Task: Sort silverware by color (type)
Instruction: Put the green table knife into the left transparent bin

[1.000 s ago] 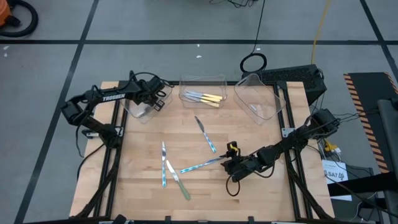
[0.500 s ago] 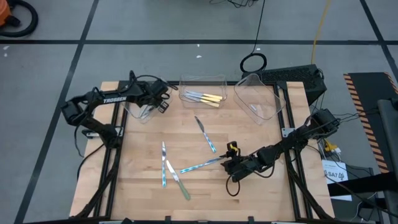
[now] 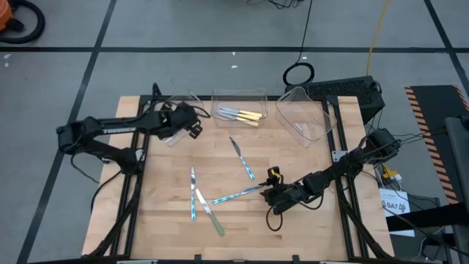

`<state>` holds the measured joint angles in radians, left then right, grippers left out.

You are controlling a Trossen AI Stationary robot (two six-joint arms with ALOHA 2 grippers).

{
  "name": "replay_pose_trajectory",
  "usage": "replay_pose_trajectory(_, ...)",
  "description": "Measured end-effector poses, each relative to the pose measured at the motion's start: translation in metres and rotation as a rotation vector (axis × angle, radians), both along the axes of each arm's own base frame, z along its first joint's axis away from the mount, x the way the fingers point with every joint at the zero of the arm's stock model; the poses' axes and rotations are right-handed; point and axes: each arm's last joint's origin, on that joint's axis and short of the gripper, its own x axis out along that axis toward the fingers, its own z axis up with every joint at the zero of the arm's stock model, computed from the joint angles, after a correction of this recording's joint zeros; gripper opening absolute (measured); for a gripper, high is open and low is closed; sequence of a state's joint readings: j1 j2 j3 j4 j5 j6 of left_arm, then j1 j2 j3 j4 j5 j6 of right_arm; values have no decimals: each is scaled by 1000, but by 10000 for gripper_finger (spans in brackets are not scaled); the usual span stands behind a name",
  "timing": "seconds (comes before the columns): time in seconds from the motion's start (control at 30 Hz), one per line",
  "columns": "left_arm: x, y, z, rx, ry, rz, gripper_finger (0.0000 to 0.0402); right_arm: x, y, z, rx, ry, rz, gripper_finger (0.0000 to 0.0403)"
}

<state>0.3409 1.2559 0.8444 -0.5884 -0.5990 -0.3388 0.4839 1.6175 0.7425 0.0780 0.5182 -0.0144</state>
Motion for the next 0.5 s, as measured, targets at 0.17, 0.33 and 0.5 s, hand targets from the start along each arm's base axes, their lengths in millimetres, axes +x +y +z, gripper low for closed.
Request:
replay_pose_trajectory(0.17, 6, -37, 7, -11, -69, -110, 120, 1, 0, 1, 22, -15, -15, 162)
replay_pose_trajectory(0.33, 15, -85, 3, -52, -92, -261, 120, 2, 1, 2, 80, -43, -59, 162)
replay_pose_trajectory(0.5, 18, -136, 0, -38, -151, -385, 120, 2, 1, 2, 175, -66, -144, 162)
